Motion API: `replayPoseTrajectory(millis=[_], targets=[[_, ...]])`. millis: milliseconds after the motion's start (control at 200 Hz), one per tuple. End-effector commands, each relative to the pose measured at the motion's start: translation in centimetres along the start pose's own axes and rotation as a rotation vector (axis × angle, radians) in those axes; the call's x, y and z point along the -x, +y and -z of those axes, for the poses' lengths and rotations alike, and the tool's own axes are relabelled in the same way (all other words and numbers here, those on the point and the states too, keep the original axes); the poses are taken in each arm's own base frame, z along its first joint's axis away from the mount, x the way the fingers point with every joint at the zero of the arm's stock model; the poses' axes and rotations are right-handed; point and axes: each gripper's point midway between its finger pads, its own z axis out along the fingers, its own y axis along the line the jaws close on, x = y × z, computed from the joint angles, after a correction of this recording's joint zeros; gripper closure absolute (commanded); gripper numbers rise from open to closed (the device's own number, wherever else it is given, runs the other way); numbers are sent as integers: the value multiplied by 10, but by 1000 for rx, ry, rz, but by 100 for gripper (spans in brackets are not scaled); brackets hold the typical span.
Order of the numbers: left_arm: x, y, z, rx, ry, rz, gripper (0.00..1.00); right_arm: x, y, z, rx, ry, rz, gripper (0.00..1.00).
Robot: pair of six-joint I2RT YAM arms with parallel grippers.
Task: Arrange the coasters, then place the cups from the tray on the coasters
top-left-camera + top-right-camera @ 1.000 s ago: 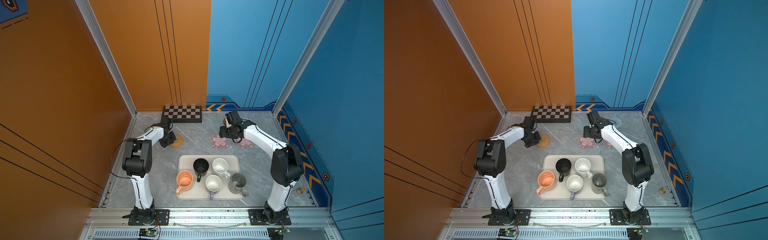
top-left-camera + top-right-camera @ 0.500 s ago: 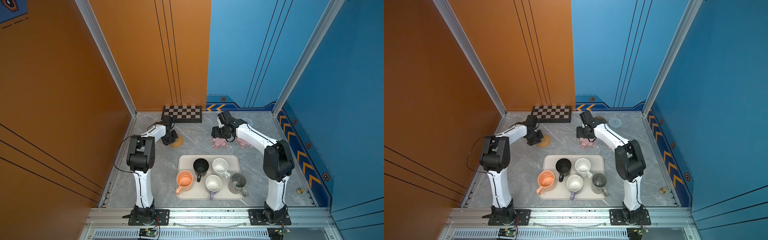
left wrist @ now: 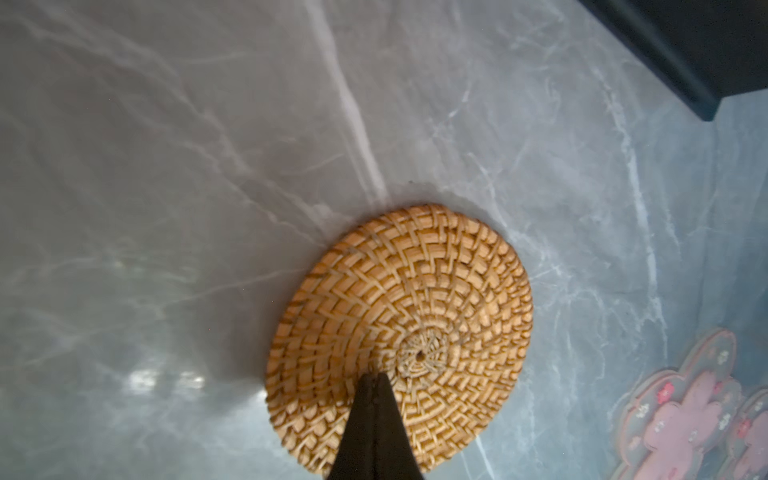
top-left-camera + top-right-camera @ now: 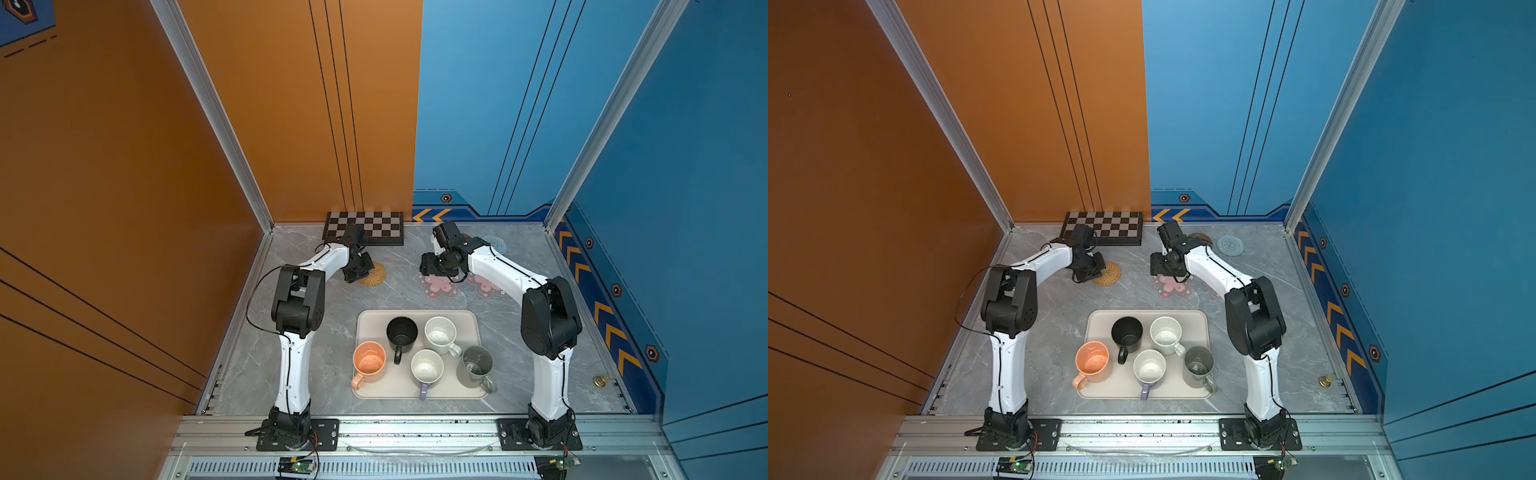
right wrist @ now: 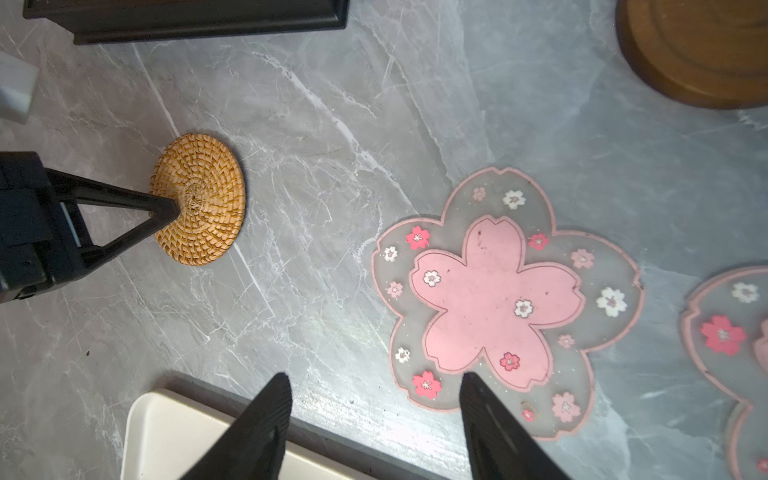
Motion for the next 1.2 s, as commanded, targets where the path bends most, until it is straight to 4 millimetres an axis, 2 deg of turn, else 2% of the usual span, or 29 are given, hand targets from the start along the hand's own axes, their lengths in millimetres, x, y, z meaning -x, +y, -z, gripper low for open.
replayPoseTrajectory(millis=[0, 170, 180, 365, 470, 475, 501, 721, 1021, 1196], targets=[[-20, 0, -20, 11, 78, 19, 99, -1, 10, -2, 21, 17, 21, 33], [-17, -20, -19, -35, 76, 1, 100, 0, 27, -2, 61, 17, 43, 33], [-16, -22, -19, -39, 74, -2, 100, -5, 25, -12, 55, 37, 43, 33], [3, -42, 19, -120, 17, -26, 100, -7, 40, -21, 84, 49, 67, 36], [10, -44, 46, -169, 0, -28, 100, -10, 42, -27, 91, 60, 65, 37], [11, -44, 47, -172, -3, -29, 100, -5, 45, -24, 97, 47, 67, 37], [13, -42, 54, -179, -11, -26, 100, 1, 48, -22, 105, 33, 68, 37], [19, -19, 104, -221, -54, 6, 100, 7, 59, -24, 129, 20, 56, 37], [7, 15, 142, -197, -107, 30, 100, 7, 82, -30, 162, 22, 50, 38], [2, 37, 159, -180, -138, 55, 100, 7, 90, -38, 174, 28, 33, 42]])
